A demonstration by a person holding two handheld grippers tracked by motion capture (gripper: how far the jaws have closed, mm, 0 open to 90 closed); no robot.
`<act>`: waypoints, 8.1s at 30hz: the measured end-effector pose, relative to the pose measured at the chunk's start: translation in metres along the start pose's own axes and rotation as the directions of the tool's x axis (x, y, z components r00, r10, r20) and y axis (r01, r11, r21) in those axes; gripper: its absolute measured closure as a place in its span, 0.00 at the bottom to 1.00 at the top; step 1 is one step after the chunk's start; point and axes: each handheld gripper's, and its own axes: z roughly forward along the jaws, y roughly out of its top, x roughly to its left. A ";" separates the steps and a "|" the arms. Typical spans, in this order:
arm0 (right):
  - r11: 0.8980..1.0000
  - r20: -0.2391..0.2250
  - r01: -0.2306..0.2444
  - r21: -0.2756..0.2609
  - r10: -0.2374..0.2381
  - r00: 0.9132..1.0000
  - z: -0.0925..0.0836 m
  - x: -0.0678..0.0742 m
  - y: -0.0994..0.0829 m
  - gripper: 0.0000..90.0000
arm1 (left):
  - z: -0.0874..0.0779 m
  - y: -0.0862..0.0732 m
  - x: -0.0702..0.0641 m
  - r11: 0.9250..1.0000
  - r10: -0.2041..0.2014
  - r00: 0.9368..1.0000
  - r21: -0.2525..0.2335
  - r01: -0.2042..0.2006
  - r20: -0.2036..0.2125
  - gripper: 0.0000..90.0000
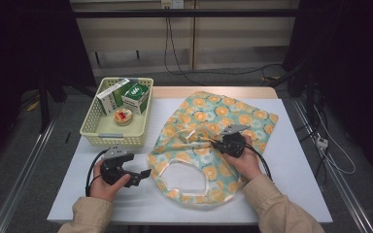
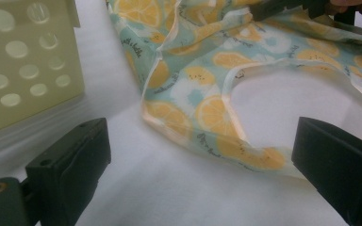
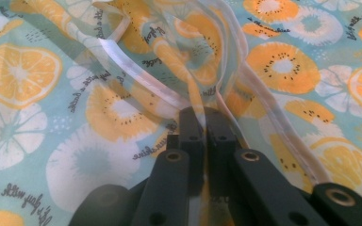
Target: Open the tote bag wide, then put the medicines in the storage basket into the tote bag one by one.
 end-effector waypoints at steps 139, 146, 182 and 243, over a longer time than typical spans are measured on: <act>0.992 -0.074 -0.072 -0.104 0.065 0.995 -0.051 -0.015 0.105 1.00 | -0.017 0.021 -0.002 0.996 0.008 1.000 -0.090 -0.008 0.005 0.05; 0.990 -0.077 -0.082 -0.117 0.073 0.994 -0.058 -0.018 0.106 1.00 | -0.019 0.024 -0.003 0.995 0.010 1.000 -0.098 -0.009 0.004 0.05; 0.994 -0.107 -0.065 -0.084 0.055 0.993 -0.065 -0.019 0.109 1.00 | -0.024 0.050 0.000 0.995 0.031 0.999 -0.098 -0.029 0.017 0.05; 0.995 -0.169 -0.078 -0.057 0.067 0.983 -0.063 -0.024 0.087 1.00 | -0.010 0.107 0.074 0.996 -0.032 0.999 -0.083 0.029 -0.039 0.05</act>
